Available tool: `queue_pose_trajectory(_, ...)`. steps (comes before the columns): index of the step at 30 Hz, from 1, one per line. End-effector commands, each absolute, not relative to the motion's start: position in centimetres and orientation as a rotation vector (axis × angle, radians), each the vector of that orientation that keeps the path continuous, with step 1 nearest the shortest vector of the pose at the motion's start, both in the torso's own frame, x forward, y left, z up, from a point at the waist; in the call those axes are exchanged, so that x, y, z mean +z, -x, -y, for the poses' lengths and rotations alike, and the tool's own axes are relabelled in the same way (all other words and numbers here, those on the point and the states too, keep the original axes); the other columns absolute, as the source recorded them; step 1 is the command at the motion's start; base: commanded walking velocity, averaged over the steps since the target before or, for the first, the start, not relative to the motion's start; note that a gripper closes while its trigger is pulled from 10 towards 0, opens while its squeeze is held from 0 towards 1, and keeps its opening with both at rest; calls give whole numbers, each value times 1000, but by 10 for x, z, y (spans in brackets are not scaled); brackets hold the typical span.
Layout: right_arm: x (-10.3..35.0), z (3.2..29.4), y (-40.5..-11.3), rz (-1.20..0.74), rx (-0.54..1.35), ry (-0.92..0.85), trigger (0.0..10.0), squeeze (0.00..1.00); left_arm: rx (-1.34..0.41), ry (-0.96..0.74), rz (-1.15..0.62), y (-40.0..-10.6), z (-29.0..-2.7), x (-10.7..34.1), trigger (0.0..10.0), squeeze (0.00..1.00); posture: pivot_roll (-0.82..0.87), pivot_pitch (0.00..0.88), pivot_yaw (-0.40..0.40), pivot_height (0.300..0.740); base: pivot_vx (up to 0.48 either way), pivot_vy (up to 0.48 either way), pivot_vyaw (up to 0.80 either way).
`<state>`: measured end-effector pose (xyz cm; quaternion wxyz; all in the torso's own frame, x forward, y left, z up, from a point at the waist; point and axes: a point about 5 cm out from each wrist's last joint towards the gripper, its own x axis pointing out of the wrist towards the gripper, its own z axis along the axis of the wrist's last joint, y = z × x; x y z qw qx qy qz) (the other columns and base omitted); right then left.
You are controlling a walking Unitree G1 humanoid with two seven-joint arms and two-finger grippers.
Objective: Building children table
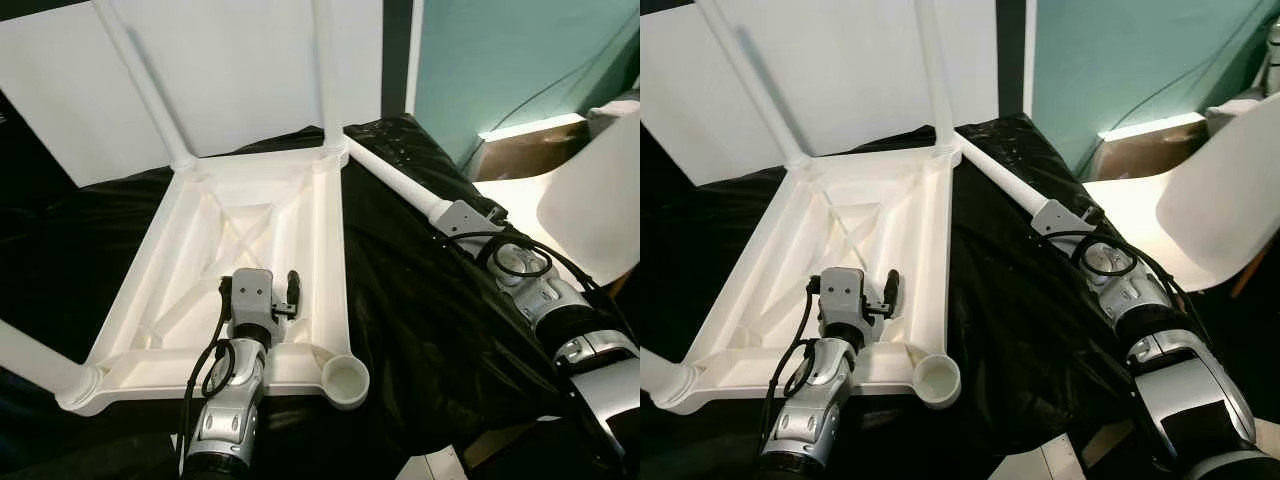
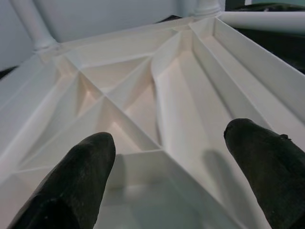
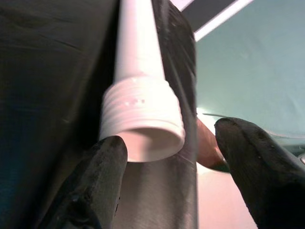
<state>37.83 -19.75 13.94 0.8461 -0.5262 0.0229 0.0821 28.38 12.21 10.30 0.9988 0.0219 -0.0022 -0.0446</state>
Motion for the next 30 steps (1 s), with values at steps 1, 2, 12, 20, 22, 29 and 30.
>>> queue_pose_trajectory(1, 142, 190, -381, -26, 190, 1131, 10000, 0, -54, -57, -13, -281, -128, 100, 10000, 0, 35, 0, 107, 740, 0, 0, 0)
queue_pose_trajectory(2, 142, 190, -381, -26, 190, 1131, 10000, 0, -54, -57, -13, -281, -128, 100, 10000, 0, 35, 0, 107, 740, 0, 0, 0)
queue_pose_trajectory(12, 140, 185, -387, -27, 202, 1194, 10000, 0, -42, -77, -25, -270, -137, 99, 10000, 0, 80, 17, 126, 740, 0, 0, 0)
queue_pose_trajectory(20, 131, 184, -386, -76, 206, 1199, 2588, 0, -43, -83, -28, -268, -136, 101, 10000, 0, 95, 19, 130, 740, 0, 0, 0)
queue_pose_trajectory(22, 129, 184, -385, -82, 205, 1200, 2588, 0, -43, -84, -28, -268, -136, 102, 10000, 0, 95, 19, 130, 740, 0, 0, 0)
queue_pose_trajectory(29, 123, 182, -383, -73, 192, 1211, 0, 0, -42, -84, -32, -266, -135, 102, 10000, 0, 105, 13, 128, 740, 0, 0, 0)
queue_pose_trajectory(30, 123, 183, -383, -67, 186, 1206, 0, 0, -42, -84, -33, -265, -135, 102, 10000, 0, 104, 12, 128, 740, 0, 0, 0)
